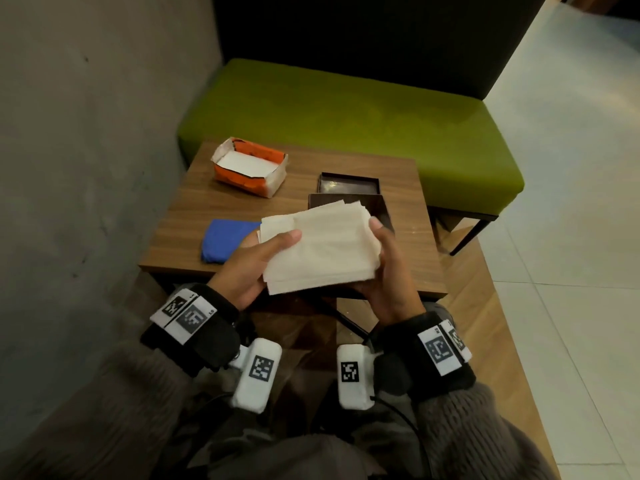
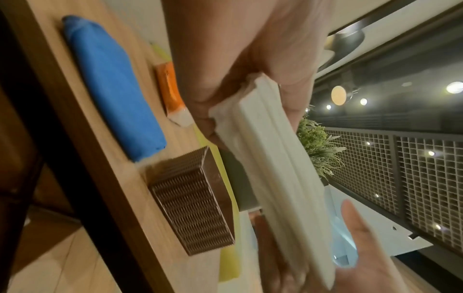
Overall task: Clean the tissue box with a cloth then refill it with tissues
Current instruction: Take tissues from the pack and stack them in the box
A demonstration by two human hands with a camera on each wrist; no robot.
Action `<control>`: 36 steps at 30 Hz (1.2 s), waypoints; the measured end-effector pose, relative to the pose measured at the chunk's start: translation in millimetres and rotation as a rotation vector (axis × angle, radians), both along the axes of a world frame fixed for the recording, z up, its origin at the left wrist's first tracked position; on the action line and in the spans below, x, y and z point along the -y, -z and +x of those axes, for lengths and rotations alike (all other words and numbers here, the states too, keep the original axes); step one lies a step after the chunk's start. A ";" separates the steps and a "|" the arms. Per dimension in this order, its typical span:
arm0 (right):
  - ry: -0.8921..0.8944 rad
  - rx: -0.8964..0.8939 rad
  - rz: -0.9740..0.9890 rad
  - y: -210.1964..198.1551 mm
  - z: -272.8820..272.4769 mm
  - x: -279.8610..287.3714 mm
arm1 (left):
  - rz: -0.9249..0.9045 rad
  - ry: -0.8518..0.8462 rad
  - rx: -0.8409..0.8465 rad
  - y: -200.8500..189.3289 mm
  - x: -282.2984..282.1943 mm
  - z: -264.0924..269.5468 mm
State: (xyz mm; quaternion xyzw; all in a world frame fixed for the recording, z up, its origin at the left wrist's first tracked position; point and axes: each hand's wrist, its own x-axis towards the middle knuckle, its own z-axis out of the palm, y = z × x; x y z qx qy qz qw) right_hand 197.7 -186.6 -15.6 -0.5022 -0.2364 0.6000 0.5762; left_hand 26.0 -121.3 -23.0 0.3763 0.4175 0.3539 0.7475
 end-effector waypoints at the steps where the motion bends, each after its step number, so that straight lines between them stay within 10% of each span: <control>1: -0.031 0.001 -0.004 -2.7 4.1 0.4 | 0.020 0.011 -0.037 -1.3 -0.7 -2.2; 20: -0.135 0.358 -0.030 1.7 7.2 4.8 | 0.190 -0.091 -0.298 -1.9 -2.9 -3.0; 27: -0.351 0.581 0.085 -12.9 11.5 1.2 | 0.389 0.531 -0.546 -15.3 -2.0 0.5; 36: -0.021 0.017 0.017 6.2 -15.3 1.3 | 0.171 0.161 -0.215 1.9 17.0 18.9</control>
